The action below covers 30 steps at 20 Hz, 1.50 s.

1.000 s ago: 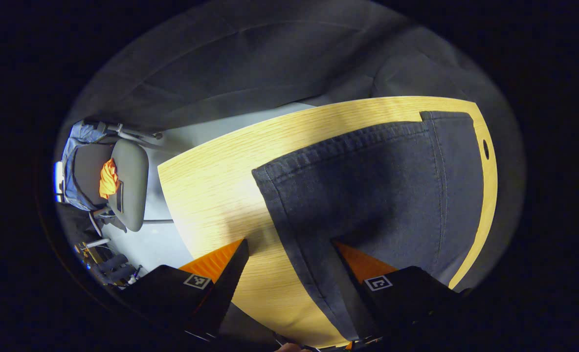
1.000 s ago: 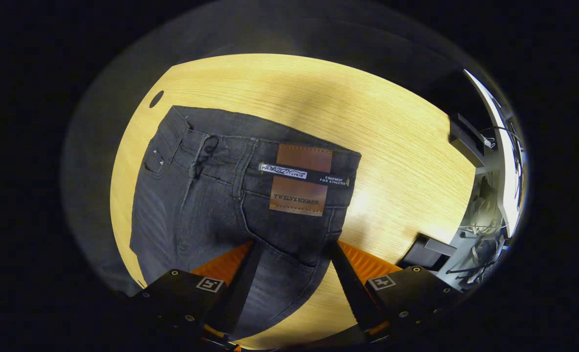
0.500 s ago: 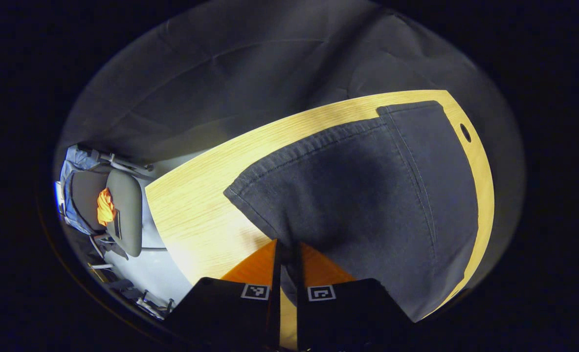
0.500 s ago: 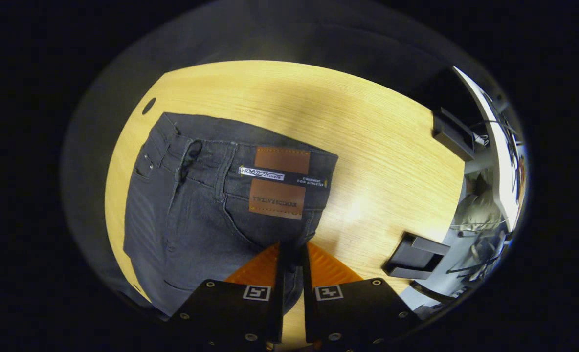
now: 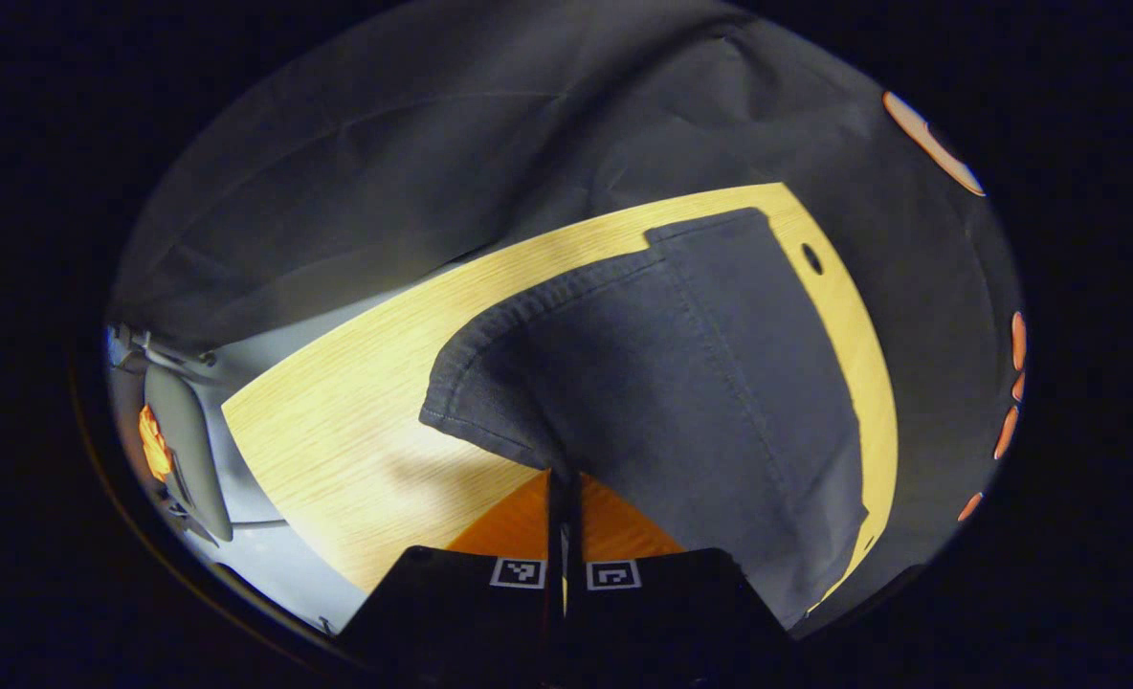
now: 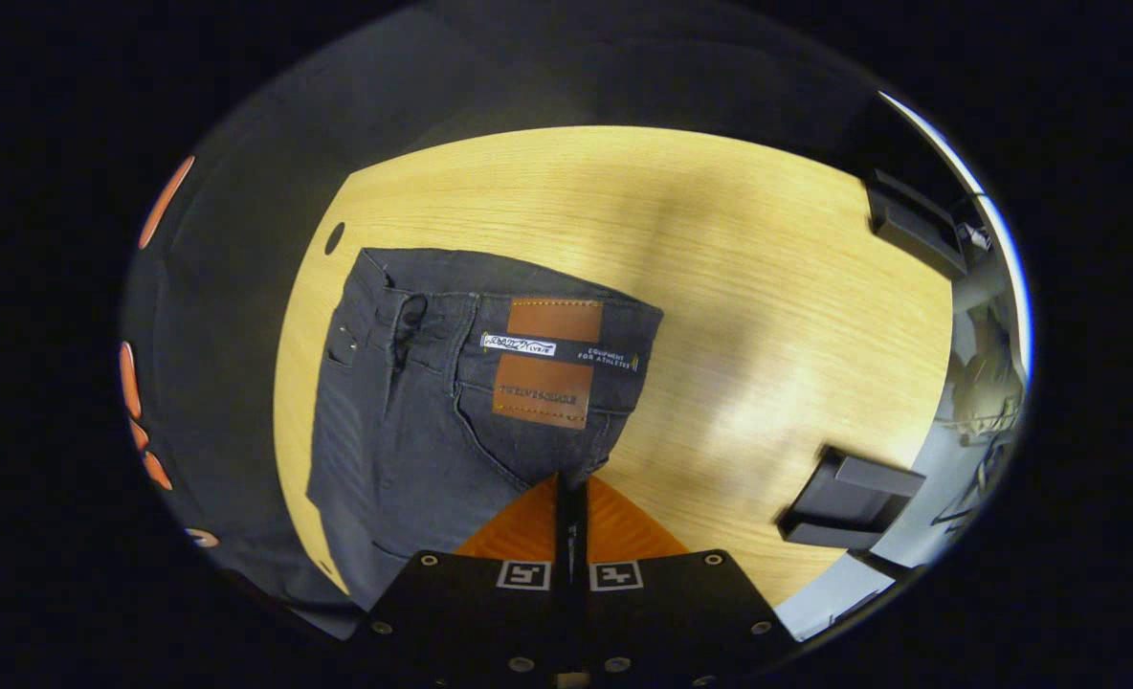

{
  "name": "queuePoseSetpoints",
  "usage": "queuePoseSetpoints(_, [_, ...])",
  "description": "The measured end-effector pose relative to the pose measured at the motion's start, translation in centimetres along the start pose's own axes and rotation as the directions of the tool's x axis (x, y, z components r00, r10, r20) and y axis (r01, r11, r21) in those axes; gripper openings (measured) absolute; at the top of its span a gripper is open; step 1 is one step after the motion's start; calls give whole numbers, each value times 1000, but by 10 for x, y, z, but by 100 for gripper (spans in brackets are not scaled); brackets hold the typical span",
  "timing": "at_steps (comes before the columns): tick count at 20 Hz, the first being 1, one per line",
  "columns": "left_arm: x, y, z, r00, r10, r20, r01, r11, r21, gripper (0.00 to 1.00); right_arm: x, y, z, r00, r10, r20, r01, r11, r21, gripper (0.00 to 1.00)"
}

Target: Grasp the waist and the cuffs of the jeans and fold them to make the two legs overlap; first hold the waist and fold one-third of the jeans toward the cuffs, then hold the cuffs and fold the remaining one-third in the same direction to finish folding.

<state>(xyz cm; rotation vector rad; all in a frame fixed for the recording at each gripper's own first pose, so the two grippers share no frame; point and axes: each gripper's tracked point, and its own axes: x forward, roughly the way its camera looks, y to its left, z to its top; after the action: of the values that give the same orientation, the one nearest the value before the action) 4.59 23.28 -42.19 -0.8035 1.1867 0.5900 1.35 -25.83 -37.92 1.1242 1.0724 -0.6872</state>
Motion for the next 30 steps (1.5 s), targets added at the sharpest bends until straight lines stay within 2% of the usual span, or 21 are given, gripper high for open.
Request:
queuePoseSetpoints(3, [-12,-13,7,998,-56,40,54,998,44,1,-12,8,0,1000,19,13,-18,998,-59,1])
queuePoseSetpoints(4, [-16,-16,8,997,-59,40,57,997,54,1,-16,13,0,999,26,20,-25,998,-62,5])
queuePoseSetpoints(5, [-18,-17,7,998,-55,35,53,997,65,1,-20,17,1,999,35,30,-33,997,-62,1])
queuePoseSetpoints(11, [-32,-52,37,985,-159,65,153,984,94,1,-45,50,10,991,133,32,-132,991,-34,1])
queuePoseSetpoints(17, [-32,-98,76,973,-221,66,208,965,161,1,-68,98,27,978,190,87,-184,981,-68,0])
queuePoseSetpoints(24, [-12,-138,111,969,-245,11,235,940,246,1,-73,127,33,975,176,137,-172,984,-44,1])
queuePoseSetpoints(30, [3,-175,139,973,-228,27,210,929,305,1,-67,145,46,972,197,127,-198,980,-8,1])
